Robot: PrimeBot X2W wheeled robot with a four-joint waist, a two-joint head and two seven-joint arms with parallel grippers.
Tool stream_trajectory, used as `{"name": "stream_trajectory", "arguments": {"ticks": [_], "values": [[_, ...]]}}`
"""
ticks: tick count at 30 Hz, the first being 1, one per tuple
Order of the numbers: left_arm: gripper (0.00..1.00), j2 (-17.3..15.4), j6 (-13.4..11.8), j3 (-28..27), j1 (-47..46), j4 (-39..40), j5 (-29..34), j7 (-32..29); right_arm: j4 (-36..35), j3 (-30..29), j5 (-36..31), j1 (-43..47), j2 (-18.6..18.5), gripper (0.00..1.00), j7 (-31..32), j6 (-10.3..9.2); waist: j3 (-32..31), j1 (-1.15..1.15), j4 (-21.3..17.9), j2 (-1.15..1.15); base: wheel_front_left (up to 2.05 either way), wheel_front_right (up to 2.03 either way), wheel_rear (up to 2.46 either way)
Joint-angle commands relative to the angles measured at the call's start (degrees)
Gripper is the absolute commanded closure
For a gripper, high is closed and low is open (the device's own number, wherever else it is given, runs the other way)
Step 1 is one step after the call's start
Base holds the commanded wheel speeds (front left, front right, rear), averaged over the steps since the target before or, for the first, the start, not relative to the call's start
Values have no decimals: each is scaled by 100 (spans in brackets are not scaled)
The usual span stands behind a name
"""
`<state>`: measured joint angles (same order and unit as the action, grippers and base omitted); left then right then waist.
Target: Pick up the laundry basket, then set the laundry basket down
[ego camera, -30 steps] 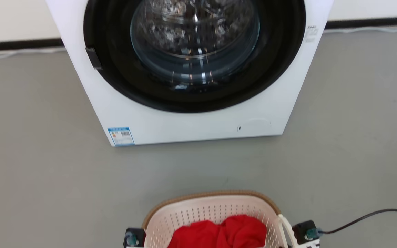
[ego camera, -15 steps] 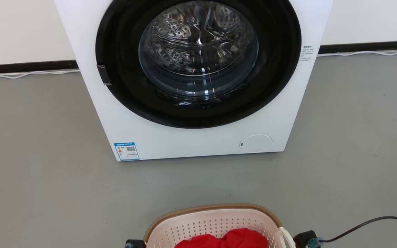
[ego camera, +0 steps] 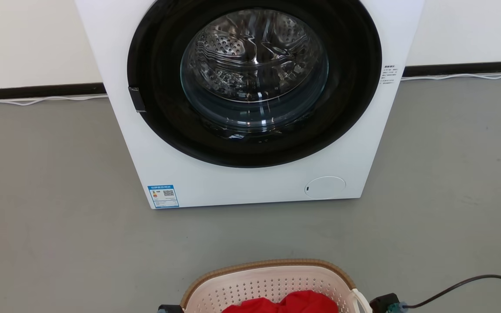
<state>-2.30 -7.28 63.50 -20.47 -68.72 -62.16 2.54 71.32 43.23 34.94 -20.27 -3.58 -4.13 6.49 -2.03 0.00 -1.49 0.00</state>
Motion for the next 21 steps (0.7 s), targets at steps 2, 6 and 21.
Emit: {"name": "stream_trajectory", "arguments": {"ticks": [2, 6, 21], "values": [[100, -58, 42, 1, -98, 56, -28, 93, -100, 207, 21, -78, 70, 100, -107, 100, -11, 0, -16, 0, 0, 0, 0], [100, -58, 36, 56, -109, 48, -86, 103, -106, 277, 87, -84, 70, 100, -111, 100, -8, 0, -31, 0, 0, 0, 0], [100, -58, 63, 213, -184, -61, -268, 172, -99, 478, 312, -104, 70, 100, -112, 100, -5, 0, -74, 0, 0, 0, 0]]}}
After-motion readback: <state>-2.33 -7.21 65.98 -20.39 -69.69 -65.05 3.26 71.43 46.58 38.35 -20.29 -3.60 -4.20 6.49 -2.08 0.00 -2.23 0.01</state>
